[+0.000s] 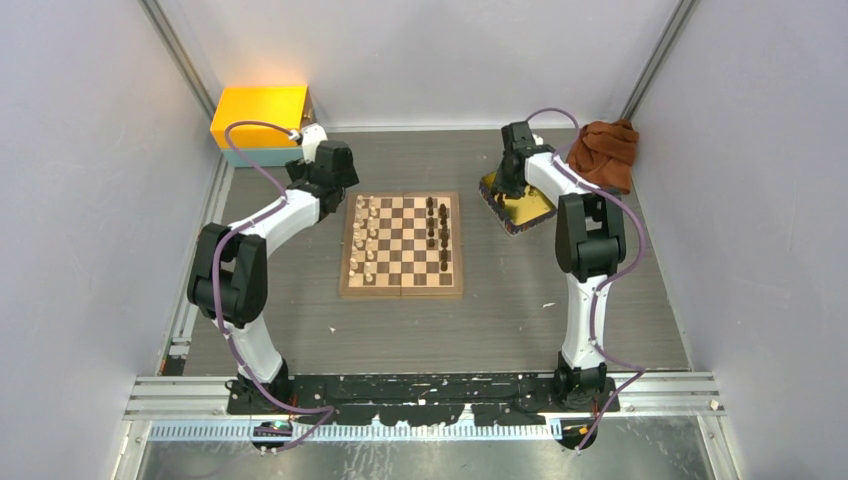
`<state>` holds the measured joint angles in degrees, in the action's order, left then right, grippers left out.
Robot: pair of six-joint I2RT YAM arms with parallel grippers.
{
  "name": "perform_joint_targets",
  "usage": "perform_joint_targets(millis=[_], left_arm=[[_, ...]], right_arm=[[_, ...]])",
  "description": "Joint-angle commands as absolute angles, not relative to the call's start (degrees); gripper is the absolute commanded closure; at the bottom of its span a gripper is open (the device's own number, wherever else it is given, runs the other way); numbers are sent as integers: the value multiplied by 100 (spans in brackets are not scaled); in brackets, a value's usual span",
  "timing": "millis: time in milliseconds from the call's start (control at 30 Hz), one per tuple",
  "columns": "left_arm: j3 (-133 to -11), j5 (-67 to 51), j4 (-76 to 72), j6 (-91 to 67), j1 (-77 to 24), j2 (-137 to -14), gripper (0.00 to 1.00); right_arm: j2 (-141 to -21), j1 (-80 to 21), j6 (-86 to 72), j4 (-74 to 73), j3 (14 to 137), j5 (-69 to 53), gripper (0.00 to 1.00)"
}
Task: Set up the chess pieces on the board
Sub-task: Pick up the chess piece from the storage box.
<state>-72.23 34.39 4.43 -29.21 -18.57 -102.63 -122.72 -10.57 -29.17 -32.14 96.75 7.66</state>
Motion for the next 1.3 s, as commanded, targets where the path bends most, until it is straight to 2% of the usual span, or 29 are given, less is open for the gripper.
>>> perform_joint_targets(millis=[0, 233, 333, 467, 633, 1267], left_arm=[[-7457, 3496, 147, -2821, -1802, -10257, 6], [-7451, 3489, 146, -2821, -1784, -10283, 6], [-7459, 3482, 136, -2820, -1778, -10292, 6], [-7467, 3480, 137, -2820, -1769, -10301, 6], [-7453, 3467, 138, -2831, -1767, -10296, 6], [-7203, 3336, 179, -3004, -1767, -9993, 6]], right_arm=[[-12286, -1006, -2988, -3086, 9867, 705, 66], [-12359, -980, -2997, -3076, 9920, 652, 68], [-12391, -966, -2997, -3067, 9964, 601, 73], [-12424, -944, -2989, -3099, 10028, 561, 88], [-12387, -920, -2956, -3133, 10063, 567, 99], [-11182, -993, -2600, -3268, 9826, 1046, 99]])
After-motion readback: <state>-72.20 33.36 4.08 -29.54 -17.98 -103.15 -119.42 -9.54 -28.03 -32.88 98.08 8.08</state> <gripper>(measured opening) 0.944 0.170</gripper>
